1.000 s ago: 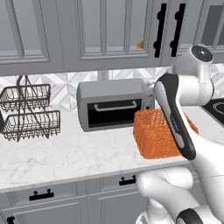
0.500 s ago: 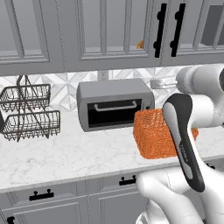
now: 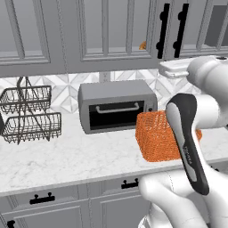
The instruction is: Open the cabinet, pick up the bread from the cabinet and place it in the basket. Then move the basket to the dining counter.
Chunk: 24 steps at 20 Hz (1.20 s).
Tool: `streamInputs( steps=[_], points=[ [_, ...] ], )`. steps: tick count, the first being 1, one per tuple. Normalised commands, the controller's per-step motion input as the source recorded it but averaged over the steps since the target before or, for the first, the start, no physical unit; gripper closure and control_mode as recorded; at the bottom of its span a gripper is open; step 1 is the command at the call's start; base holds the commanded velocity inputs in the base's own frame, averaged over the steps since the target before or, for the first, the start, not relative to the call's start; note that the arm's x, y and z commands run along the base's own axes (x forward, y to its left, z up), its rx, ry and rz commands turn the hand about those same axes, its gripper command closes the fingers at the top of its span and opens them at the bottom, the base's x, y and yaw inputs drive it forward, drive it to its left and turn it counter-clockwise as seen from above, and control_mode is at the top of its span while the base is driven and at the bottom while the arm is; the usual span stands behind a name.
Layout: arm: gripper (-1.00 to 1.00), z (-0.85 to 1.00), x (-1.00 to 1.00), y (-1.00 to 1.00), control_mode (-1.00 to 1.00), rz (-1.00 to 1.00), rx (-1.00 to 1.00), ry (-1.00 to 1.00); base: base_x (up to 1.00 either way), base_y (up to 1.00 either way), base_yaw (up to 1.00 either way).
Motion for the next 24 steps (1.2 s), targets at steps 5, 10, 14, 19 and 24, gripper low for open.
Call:
streamInputs(
  steps=[5, 10, 14, 19, 24],
  points=[
    [-1.0, 0.09, 0.14, -0.29, -1.0, -0.08, 0.0, -0.16, 0.0, 0.0, 0.0],
    [-1.0, -0.01, 0.6, -0.21, -1.0, -0.01, 0.09, -0.25, 0.0, 0.0, 0.0],
    [-1.0, 0.0, 0.75, -0.09, -1.0, 0.0, 0.11, -0.2, 0.0, 0.0, 0.0],
    [-1.0, 0.0, 0.82, -0.11, -1.0, 0.0, 0.06, -0.03, 0.0, 0.0, 0.0],
    [-1.0, 0.09, 0.76, -0.14, -1.0, 0.05, 0.0, 0.06, 0.0, 0.0, 0.0]
  ],
)
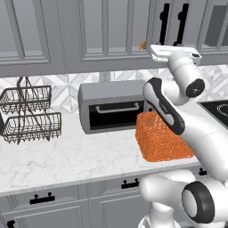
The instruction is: Open the cabinet, pick up the bread from the cabinet and place it in the basket. Then move the basket to the dining counter.
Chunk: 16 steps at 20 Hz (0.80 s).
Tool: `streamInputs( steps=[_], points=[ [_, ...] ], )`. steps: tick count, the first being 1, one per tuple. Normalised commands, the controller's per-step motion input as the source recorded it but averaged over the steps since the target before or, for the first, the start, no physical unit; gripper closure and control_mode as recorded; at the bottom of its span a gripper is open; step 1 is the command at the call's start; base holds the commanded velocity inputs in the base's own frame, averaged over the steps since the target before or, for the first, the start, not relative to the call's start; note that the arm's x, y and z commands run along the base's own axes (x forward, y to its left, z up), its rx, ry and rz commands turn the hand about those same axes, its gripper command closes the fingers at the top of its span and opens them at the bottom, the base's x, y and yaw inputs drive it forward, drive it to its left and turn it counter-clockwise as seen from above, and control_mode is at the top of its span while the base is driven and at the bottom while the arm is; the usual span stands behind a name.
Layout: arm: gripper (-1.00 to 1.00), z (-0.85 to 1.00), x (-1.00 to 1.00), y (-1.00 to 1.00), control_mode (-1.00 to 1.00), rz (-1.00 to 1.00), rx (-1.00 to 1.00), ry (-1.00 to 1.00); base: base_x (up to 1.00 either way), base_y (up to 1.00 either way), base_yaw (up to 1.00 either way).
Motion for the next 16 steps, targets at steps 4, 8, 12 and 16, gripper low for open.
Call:
streamInputs(
  steps=[4, 8, 12, 16],
  points=[
    [-1.0, 0.11, 0.66, -0.24, -1.0, 0.06, 0.0, 0.03, 0.0, 0.0, 0.0],
    [-1.0, 0.04, 0.5, -0.3, -1.0, 0.08, 0.0, 0.0, 0.0, 0.0, 0.0],
    [-1.0, 0.0, 0.47, -0.14, -1.0, 0.07, 0.0, 0.0, 0.0, 0.0, 0.0],
    [-1.0, 0.0, 0.51, -0.04, -1.0, 0.04, 0.0, 0.0, 0.0, 0.0, 0.0]
  ],
)
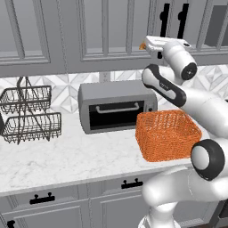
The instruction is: Open the cabinet, pick up the bread from the cabinet and place it in the basket. Then move the basket to the dining counter.
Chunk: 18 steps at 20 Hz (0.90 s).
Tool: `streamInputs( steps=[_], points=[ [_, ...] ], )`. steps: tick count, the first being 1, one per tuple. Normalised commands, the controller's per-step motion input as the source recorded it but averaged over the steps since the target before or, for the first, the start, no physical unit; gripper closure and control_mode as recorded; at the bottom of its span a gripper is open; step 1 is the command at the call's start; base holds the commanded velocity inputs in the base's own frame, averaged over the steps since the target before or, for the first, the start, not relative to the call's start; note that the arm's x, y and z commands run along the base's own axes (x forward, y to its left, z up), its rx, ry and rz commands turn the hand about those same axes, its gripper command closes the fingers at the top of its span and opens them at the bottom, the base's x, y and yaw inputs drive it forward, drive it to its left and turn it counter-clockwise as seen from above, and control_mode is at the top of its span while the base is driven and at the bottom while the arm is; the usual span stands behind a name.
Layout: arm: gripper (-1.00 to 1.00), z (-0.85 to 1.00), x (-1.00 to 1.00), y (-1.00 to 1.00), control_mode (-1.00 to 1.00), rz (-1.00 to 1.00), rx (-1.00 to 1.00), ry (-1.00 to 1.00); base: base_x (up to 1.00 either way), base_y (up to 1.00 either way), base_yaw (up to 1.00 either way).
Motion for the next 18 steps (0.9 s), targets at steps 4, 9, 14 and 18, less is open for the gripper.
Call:
streamInputs(
  steps=[4, 9, 14, 18],
  points=[
    [-1.0, 0.0, 0.41, -0.03, -1.0, 0.01, 0.0, 0.0, 0.0, 0.0, 0.0],
    [1.0, 0.0, 0.23, 0.0, -1.0, 0.0, 0.0, 0.0, 0.0, 0.0, 0.0],
    [1.0, 0.0, 0.0, 0.0, -1.0, 0.0, 0.0, 0.0, 0.0, 0.0, 0.0],
    [1.0, 0.0, -0.08, 0.0, -1.0, 0.0, 0.0, 0.0, 0.0, 0.0, 0.0]
  ],
)
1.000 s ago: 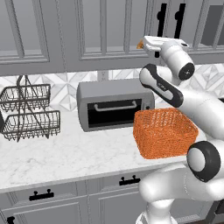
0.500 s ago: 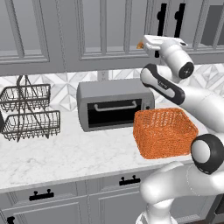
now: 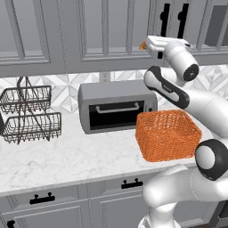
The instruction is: Open the cabinet, pick up the bread from the cabinet and place it in the basket. Then move the basket to the dining counter.
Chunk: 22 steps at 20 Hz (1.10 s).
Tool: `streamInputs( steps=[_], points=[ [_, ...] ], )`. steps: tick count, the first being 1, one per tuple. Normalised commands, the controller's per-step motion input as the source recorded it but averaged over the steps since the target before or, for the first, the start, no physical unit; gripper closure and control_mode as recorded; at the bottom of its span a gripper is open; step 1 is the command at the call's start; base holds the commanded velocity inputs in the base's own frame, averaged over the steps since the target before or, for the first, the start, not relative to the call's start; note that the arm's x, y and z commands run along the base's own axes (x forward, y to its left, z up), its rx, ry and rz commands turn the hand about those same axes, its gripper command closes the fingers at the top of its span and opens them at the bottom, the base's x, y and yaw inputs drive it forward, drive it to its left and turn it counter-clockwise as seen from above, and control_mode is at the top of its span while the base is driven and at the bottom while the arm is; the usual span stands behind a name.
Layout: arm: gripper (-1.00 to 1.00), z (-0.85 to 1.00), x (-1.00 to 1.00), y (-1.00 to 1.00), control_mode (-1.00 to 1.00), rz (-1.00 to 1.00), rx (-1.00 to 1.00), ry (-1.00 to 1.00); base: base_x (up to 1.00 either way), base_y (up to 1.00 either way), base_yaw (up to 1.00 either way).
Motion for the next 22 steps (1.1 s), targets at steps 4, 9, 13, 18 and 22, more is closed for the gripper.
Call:
streamInputs(
  steps=[4, 9, 13, 18, 22],
  points=[
    [1.0, 0.0, -0.83, 0.02, -1.0, -0.01, 0.0, 0.0, 0.0, 0.0, 0.0],
    [1.0, 0.1, -1.0, 0.0, -1.0, -0.02, 0.0, 0.0, 0.0, 0.0, 0.0],
    [1.0, 0.09, -1.0, 0.04, -1.0, -0.01, 0.0, 0.0, 0.0, 0.0, 0.0],
    [1.0, 0.07, -1.0, 0.08, -1.0, -0.04, 0.0, 0.0, 0.0, 0.0, 0.0],
    [1.0, 0.04, -1.0, 0.11, -1.0, -0.03, 0.0, 0.01, 0.0, 0.0, 0.0]
  ],
)
